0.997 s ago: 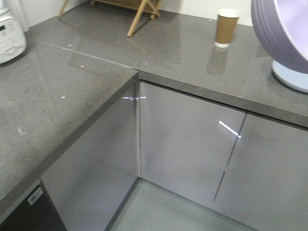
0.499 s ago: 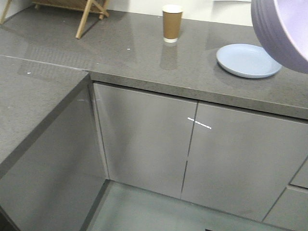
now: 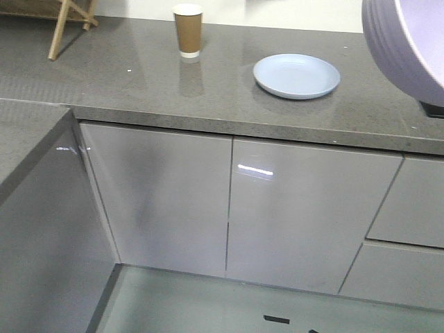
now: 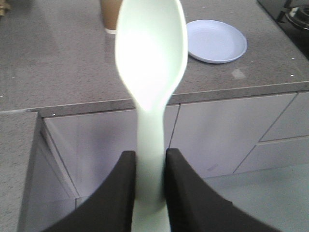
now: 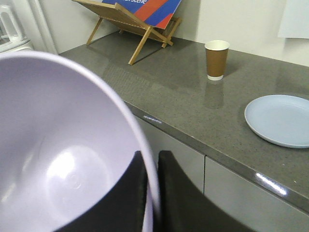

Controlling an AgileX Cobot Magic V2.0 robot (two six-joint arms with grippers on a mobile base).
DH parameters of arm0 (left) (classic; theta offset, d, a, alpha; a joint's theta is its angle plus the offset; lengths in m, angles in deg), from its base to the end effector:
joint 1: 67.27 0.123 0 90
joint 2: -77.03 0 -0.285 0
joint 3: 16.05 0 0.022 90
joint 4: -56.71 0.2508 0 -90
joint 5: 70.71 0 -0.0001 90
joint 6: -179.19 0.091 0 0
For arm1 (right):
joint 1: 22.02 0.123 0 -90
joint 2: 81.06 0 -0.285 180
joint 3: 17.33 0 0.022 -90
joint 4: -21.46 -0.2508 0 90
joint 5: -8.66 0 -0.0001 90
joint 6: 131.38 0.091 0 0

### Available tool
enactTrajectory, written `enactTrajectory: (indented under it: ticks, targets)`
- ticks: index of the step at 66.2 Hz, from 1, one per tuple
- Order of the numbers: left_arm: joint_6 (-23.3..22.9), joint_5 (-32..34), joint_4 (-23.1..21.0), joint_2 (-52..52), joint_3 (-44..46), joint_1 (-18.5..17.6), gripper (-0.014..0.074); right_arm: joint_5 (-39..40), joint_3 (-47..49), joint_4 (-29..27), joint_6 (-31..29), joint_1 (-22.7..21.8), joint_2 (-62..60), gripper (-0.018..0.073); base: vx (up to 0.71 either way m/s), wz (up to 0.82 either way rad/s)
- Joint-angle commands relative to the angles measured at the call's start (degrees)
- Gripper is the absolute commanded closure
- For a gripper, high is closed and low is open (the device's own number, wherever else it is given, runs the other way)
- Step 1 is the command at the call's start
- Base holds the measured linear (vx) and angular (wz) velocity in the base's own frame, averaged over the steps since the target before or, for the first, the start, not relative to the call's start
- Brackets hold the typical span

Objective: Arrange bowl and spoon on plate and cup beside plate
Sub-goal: 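Drive toward the light blue plate holding spoon and bowl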

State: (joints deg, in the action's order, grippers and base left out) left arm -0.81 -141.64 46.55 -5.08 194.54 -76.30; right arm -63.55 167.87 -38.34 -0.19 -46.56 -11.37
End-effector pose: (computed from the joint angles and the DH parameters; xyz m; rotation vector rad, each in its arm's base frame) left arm 0.2143 -0.0494 0.5307 0.2048 2.1289 -0.3056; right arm 0.1782 0.0010 0.4907 -0.4779 1.8451 0.4913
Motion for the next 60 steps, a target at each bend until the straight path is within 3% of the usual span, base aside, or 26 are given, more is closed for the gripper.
enactTrajectory:
  ticks: [1, 60]
  targets:
    - [-0.36, 3.55, -1.05, 1.18, 1.36, -0.25, 0.0603, -0.87, 1.16, -3.97, -0.29, -0.19, -0.66, 0.0564, -0.05, -0.28]
    - [-0.36, 3.48, -1.05, 1.18, 1.36, -0.25, 0.0603, -0.91, 1.16, -3.94, -0.29, -0.19, -1.77, 0.0564, -0.03, -0.16]
